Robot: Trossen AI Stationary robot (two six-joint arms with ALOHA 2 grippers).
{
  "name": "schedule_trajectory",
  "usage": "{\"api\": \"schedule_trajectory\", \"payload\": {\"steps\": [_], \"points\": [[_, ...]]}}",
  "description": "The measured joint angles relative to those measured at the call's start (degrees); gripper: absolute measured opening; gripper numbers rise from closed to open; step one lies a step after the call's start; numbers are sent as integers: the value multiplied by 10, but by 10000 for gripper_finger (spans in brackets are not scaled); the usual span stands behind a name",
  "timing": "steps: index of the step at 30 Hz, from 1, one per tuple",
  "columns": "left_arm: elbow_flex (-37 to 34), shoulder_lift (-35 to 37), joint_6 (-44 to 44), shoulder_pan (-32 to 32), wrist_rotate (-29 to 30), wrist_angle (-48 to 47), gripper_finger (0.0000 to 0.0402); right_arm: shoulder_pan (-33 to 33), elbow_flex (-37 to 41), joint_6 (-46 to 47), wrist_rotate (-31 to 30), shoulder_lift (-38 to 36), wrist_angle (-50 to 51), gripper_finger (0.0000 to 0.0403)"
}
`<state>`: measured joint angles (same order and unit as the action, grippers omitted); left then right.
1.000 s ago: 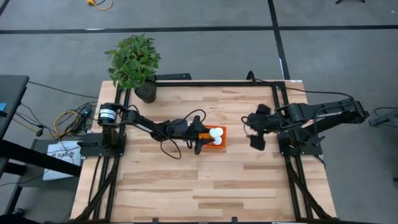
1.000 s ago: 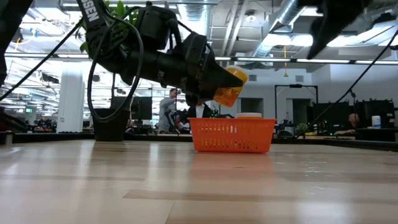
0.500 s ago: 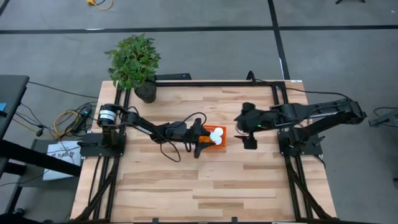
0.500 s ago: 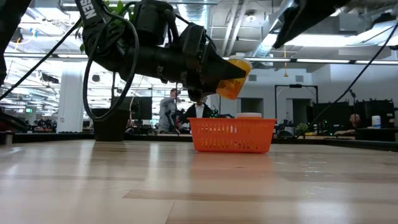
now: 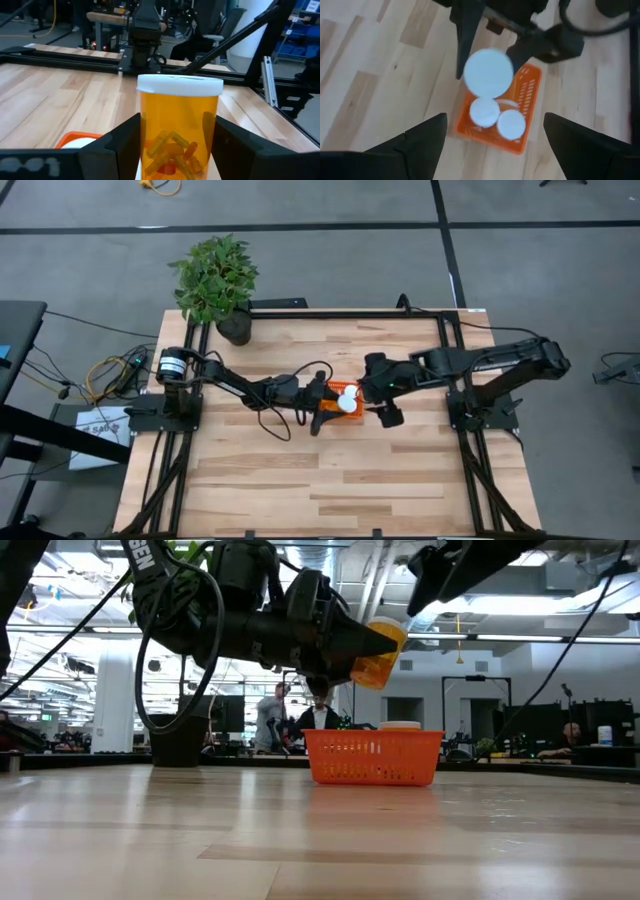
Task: Pick and place pill bottles into a basket
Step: Put the orange medicine bottle into the orange basket
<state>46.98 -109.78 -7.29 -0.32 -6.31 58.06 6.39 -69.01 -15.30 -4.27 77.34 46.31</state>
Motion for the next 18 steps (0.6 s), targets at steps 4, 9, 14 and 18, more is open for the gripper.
{"api": "schedule_trajectory", "payload": {"steps": [4,9,14,18], "points": [[0,0,-1,1,-11,4,194,4,-24,-33,-1,27,-1,325],[0,0,-6,4,-21,7,194,16,-50,-102,-1,63,2,325],[0,0,-7,4,-23,8,194,22,-84,-161,-1,83,20,325],[0,0,-7,4,-23,10,194,19,-86,-206,-1,83,22,325]]}}
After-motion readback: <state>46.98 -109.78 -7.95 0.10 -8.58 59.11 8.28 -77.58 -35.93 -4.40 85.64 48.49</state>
